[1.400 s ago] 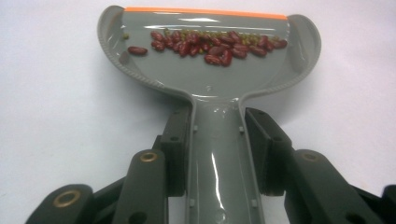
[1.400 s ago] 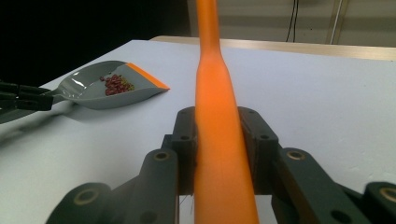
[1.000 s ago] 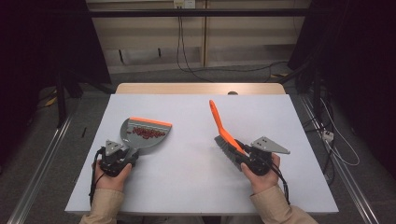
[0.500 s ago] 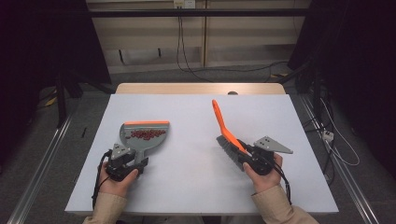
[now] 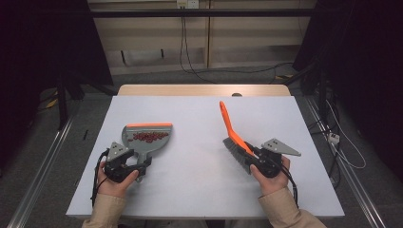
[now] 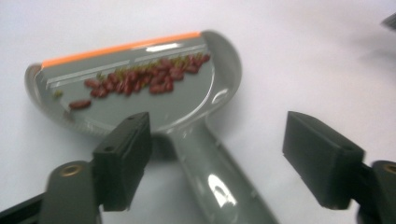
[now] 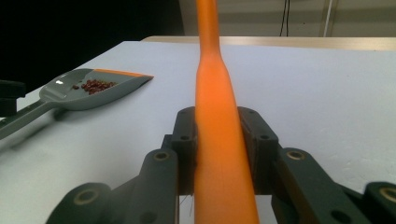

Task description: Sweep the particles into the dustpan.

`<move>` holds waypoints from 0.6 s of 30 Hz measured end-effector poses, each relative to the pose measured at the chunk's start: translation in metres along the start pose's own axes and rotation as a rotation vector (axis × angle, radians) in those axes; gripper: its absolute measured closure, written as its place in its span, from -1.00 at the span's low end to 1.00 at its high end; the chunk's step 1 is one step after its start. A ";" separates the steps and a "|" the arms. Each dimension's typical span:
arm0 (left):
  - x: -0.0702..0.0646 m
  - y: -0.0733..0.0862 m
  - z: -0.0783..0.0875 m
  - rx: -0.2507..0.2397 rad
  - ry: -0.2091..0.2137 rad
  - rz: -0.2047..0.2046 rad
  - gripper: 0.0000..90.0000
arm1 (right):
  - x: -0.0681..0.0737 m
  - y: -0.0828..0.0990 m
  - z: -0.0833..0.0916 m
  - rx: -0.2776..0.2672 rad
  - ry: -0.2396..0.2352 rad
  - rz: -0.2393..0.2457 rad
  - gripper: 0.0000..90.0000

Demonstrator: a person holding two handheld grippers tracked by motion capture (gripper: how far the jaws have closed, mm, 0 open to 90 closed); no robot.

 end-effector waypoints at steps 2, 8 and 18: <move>-0.002 -0.002 -0.001 -0.011 0.011 -0.007 -0.54 | -0.004 0.001 -0.001 0.002 0.006 -0.020 0.57; -0.002 -0.004 -0.002 -0.011 0.013 -0.009 -0.56 | -0.018 0.013 -0.010 0.041 0.016 -0.102 0.57; 0.000 -0.004 -0.001 -0.017 0.005 -0.012 -0.58 | -0.036 0.021 -0.003 0.107 0.100 0.001 0.44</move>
Point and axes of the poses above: each handheld gripper's, and its own axes: z roughly backward along the jaws, y roughly out of its underside, x roughly to its left, the point moved 7 cm from there along -z, roughly forward along the jaws, and after that the axes turned 1 degree about x, right-handed, at the moved point
